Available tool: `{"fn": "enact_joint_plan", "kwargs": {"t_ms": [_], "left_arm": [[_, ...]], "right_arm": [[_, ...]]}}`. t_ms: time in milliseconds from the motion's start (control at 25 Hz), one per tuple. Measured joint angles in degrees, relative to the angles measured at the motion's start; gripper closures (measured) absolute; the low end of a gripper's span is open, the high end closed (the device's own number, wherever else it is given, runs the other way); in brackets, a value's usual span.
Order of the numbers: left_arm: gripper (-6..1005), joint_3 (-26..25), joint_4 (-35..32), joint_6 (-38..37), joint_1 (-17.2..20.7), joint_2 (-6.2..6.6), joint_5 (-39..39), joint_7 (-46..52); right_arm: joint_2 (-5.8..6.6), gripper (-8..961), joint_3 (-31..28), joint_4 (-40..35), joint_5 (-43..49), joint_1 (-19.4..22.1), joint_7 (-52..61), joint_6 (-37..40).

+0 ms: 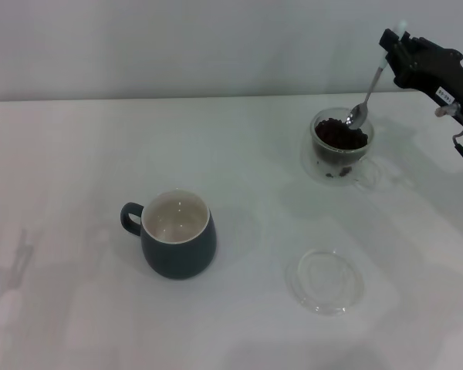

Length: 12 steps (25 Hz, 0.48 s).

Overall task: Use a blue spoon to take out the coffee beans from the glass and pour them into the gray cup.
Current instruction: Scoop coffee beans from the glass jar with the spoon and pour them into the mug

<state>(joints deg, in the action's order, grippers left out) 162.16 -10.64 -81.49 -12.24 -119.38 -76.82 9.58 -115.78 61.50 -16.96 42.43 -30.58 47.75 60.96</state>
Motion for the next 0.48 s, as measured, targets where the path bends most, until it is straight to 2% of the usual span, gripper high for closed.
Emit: {"fn": "enact_joint_plan", "kwargs": {"t_ms": [480], "left_arm": [[163, 0.1, 0.2, 0.1, -0.1, 0.03, 0.0, 0.0]], "right_arm": [[-0.41, 811, 0.7, 0.7, -0.1, -2.5, -6.4, -4.5]]}}
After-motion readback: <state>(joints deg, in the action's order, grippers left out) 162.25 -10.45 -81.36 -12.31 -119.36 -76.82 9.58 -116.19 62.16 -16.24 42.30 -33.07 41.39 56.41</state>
